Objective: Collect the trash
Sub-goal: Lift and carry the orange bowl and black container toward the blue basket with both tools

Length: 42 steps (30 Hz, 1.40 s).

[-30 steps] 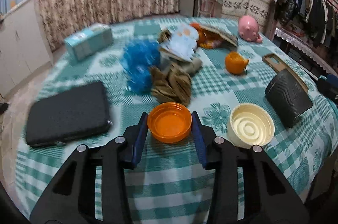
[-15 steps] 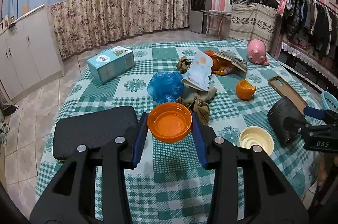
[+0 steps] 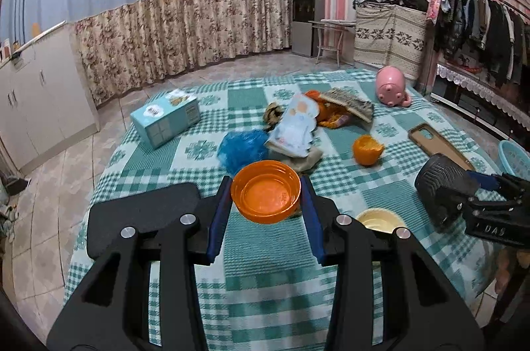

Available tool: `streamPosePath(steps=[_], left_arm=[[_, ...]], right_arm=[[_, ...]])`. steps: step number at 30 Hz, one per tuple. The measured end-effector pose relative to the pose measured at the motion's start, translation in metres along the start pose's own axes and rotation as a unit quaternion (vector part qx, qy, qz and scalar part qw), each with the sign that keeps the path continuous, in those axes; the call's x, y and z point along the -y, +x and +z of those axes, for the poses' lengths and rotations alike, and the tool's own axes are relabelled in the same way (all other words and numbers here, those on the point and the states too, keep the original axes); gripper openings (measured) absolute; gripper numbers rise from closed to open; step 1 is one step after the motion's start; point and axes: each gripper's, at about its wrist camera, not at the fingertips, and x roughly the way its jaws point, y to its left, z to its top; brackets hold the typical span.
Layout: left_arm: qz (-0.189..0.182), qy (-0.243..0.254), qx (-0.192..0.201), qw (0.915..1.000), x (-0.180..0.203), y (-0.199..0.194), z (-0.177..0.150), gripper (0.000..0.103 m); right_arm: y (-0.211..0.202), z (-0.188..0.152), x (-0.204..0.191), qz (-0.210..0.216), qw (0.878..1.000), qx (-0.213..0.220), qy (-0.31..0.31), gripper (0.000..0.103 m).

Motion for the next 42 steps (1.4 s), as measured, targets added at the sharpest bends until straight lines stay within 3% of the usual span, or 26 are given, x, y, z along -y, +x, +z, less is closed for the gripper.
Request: streamPosePath(steps=[3, 4, 5, 6, 11, 14, 18, 20, 21, 22, 23, 26, 31, 36, 42], left_arm=[[-0.010, 0.016, 0.009, 0.9998, 0.018, -0.007, 0.010, 0.040], [-0.019, 0.021, 0.012, 0.9995, 0.027, -0.010, 0.015, 0.040], [-0.030, 0.024, 0.014, 0.9992, 0.037, -0.012, 0.021, 0.040], [-0.039, 0.026, 0.017, 0.9988, 0.044, -0.015, 0.024, 0.040], [-0.081, 0.055, 0.054, 0.9937, 0.099, -0.029, 0.046, 0.040], [-0.100, 0.048, 0.038, 0.9931, 0.115, -0.022, 0.050, 0.040], [-0.085, 0.054, 0.030, 0.9944, 0.120, -0.017, 0.047, 0.040], [-0.079, 0.055, 0.024, 0.9951, 0.115, -0.013, 0.046, 0.040], [-0.072, 0.055, 0.021, 0.9957, 0.112, -0.010, 0.045, 0.040], [-0.066, 0.055, 0.020, 0.9961, 0.108, -0.007, 0.045, 0.040], [-0.059, 0.053, 0.018, 0.9967, 0.103, -0.005, 0.044, 0.040], [-0.042, 0.042, 0.011, 0.9982, 0.087, 0.001, 0.040, 0.040], [-0.013, 0.031, 0.007, 0.9994, 0.061, 0.003, 0.034, 0.040], [-0.005, 0.012, 0.005, 0.9999, 0.042, -0.001, 0.028, 0.040], [-0.003, 0.009, 0.008, 0.9999, 0.035, -0.007, 0.025, 0.040]], right_arm=[[-0.021, 0.005, 0.014, -0.020, 0.999, 0.024, 0.010, 0.075], [-0.028, 0.006, 0.020, -0.027, 0.999, 0.032, 0.015, 0.066], [-0.038, 0.007, 0.029, -0.031, 0.998, 0.040, 0.026, 0.049], [-0.044, 0.007, 0.038, -0.030, 0.998, 0.041, 0.036, 0.042], [-0.062, 0.003, 0.090, -0.040, 0.992, 0.051, 0.105, 0.034], [-0.047, 0.002, 0.113, -0.048, 0.991, 0.035, 0.121, 0.027], [-0.029, -0.002, 0.131, -0.030, 0.987, 0.015, 0.155, 0.026], [-0.025, -0.004, 0.129, -0.025, 0.987, 0.010, 0.156, 0.031], [-0.027, -0.005, 0.126, -0.025, 0.988, 0.012, 0.155, 0.039], [-0.029, -0.005, 0.122, -0.025, 0.988, 0.016, 0.151, 0.065], [-0.032, -0.004, 0.116, -0.028, 0.989, 0.024, 0.144, 0.083], [-0.045, -0.001, 0.100, -0.043, 0.992, 0.047, 0.111, 0.083], [-0.055, -0.001, 0.076, -0.029, 0.995, 0.063, 0.069, 0.091], [-0.040, -0.005, 0.048, -0.007, 0.999, 0.036, 0.035, 0.091], [-0.030, -0.015, 0.028, -0.035, 0.999, 0.013, -0.002, 0.091]])
